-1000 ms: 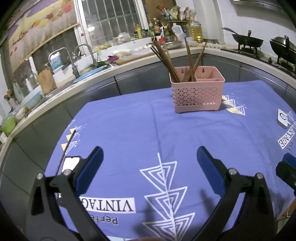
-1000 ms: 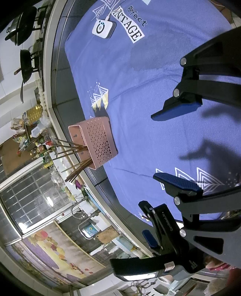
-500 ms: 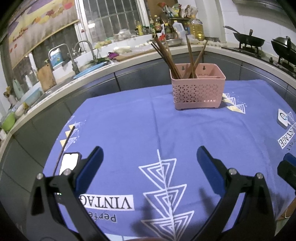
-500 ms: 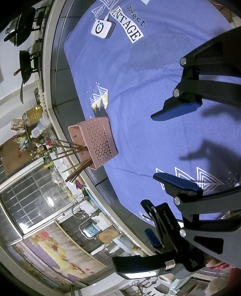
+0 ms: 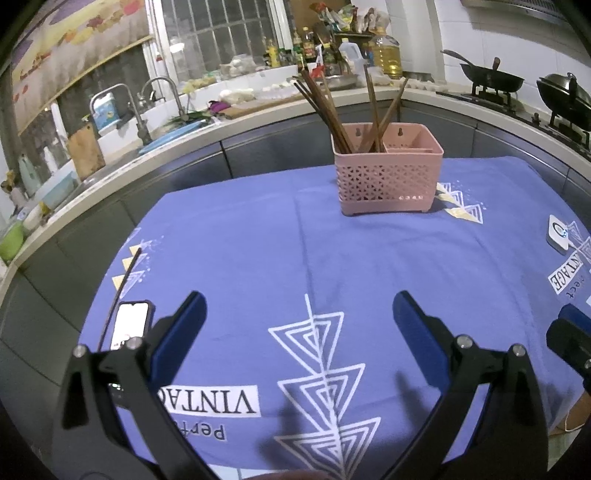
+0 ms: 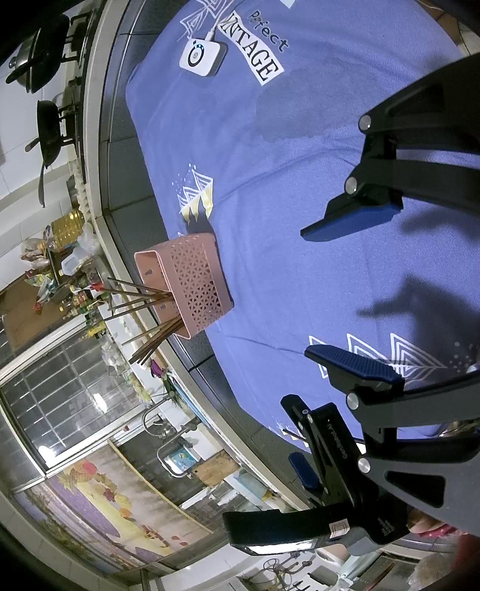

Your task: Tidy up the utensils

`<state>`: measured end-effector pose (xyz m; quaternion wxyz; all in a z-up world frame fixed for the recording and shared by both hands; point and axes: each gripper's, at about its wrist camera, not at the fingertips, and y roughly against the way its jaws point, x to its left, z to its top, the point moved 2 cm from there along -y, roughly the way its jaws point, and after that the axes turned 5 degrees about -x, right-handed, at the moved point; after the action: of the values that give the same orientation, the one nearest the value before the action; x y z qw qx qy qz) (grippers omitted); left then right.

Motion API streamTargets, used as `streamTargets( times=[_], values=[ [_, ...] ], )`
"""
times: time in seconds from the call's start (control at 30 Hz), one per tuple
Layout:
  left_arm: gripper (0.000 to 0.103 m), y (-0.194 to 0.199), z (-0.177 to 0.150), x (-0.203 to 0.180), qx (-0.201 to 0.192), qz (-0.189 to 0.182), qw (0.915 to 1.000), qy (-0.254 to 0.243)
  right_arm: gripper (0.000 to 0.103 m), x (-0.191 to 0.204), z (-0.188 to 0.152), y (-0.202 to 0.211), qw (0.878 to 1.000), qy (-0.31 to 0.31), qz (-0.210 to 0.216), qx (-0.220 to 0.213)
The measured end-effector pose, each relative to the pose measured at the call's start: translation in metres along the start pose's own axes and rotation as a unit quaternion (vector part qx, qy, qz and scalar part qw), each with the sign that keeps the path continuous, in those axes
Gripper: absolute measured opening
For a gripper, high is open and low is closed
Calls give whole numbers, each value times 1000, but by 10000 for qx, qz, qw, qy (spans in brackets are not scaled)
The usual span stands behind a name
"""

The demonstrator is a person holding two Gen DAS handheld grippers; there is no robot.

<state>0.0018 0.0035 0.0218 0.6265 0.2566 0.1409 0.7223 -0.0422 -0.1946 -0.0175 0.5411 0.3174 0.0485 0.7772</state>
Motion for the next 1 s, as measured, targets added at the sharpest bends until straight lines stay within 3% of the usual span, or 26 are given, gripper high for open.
streamTargets(
  times=[1.0],
  values=[
    [97, -8, -12, -2, 185, -9, 9998, -81, 59, 1, -7, 1, 10000, -75, -16, 20]
  ],
)
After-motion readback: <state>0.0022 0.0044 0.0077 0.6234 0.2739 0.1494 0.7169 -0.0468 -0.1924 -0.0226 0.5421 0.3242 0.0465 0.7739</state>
